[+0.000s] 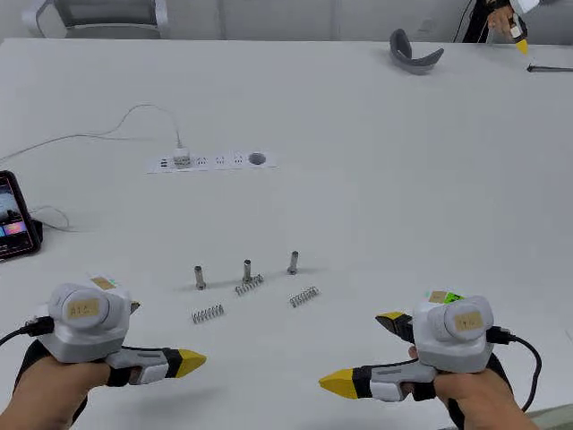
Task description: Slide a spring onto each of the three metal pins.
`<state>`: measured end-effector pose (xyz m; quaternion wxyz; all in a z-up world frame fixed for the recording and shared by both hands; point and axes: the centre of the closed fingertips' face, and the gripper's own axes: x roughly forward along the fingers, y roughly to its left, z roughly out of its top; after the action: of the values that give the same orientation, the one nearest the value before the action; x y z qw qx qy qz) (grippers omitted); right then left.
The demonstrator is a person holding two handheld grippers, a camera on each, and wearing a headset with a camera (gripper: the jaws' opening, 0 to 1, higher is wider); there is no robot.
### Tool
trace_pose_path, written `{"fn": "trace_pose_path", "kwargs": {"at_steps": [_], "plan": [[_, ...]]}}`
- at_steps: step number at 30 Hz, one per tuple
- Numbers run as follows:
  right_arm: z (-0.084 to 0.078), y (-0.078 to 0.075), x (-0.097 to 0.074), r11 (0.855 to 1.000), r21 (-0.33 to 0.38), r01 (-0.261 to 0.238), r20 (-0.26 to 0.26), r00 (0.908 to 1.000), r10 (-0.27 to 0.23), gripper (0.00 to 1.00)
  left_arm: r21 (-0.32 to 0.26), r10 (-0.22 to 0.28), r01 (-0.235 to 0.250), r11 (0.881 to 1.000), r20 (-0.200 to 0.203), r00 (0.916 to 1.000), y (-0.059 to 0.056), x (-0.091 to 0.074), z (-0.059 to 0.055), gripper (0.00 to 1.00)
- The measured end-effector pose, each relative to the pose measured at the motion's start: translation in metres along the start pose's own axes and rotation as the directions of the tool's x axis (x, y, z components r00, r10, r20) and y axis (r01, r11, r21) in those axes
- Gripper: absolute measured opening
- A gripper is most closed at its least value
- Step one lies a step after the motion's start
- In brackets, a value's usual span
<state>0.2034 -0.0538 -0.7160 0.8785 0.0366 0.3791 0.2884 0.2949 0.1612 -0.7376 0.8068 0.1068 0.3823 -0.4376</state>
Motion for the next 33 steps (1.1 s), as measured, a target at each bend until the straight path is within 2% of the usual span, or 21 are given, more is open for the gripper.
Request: {"fn": "trace_pose_path", "kwargs": {"at_steps": [8, 16, 18, 25, 33], "plan": [[-0.004, 0.000, 0.000, 1.000, -0.015, 0.003, -0.027, 0.9996, -0.004, 0.95, 0.058, -0.015, 0.017, 0.998, -0.035, 0.9993, -0.003, 0.017, 0.000, 0.84], [-0.005, 0.000, -0.001, 1.000, -0.006, 0.006, -0.025, 0.9997, -0.006, 0.95, 0.076, -0.028, 0.031, 0.997, -0.039, 0.9988, -0.002, 0.031, 0.005, 0.77], [-0.005, 0.000, -0.001, 1.000, -0.002, 0.008, -0.023, 0.9997, -0.008, 0.95, 0.081, -0.050, 0.053, 0.995, -0.040, 0.9979, -0.003, 0.035, 0.005, 0.72], [-0.008, -0.001, -0.002, 1.000, 0.007, 0.009, -0.025, 0.9997, -0.009, 0.95, 0.081, -0.059, 0.063, 0.995, -0.046, 0.9972, -0.002, 0.050, 0.004, 0.63], [-0.010, -0.004, -0.004, 1.000, 0.023, 0.019, -0.019, 0.9996, -0.018, 0.95, 0.042, -0.063, 0.065, 0.997, -0.050, 0.9968, 0.005, 0.068, 0.000, 0.48]]}}
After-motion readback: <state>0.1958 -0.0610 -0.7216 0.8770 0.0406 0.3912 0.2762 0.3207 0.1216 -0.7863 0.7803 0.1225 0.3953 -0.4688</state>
